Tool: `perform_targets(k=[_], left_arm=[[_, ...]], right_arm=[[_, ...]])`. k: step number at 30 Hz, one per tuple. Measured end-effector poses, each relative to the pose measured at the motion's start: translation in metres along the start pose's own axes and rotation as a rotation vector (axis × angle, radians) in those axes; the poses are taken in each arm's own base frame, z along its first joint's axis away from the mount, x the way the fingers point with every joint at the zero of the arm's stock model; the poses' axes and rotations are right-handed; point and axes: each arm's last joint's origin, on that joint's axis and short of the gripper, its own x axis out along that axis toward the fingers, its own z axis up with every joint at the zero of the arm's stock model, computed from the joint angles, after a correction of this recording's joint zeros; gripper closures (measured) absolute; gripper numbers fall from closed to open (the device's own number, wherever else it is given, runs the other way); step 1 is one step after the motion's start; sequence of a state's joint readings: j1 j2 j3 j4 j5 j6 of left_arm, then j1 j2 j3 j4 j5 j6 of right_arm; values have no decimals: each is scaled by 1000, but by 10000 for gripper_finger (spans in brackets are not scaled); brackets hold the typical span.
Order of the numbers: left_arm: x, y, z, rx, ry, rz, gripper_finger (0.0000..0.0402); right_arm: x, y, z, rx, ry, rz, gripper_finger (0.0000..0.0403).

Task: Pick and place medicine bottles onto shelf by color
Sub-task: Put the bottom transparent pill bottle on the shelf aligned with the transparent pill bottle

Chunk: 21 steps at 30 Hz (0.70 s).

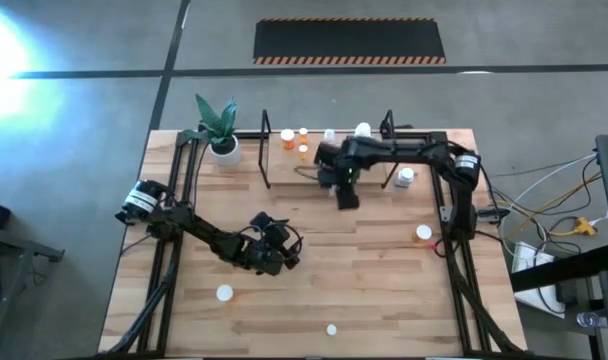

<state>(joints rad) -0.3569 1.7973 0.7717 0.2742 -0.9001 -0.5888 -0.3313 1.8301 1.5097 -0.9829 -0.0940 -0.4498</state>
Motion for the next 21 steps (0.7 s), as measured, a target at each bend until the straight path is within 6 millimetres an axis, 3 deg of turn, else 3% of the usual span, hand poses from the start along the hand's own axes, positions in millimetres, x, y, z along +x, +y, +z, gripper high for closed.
perform_targets(k=[6,11,17,21], left_arm=[[-1,1,-3,11,5,3,86],[-5,0,-7,40,17,-2,86],[-11,-4,-10,53,17,-24,86],[-12,-5,-10,55,16,-28,86]], right_arm=[[16,63,21,-24,-30,57,262],[39,101,25,-43,-83,64,262],[55,123,25,-64,-155,72,257],[61,125,27,-73,-201,70,219]])
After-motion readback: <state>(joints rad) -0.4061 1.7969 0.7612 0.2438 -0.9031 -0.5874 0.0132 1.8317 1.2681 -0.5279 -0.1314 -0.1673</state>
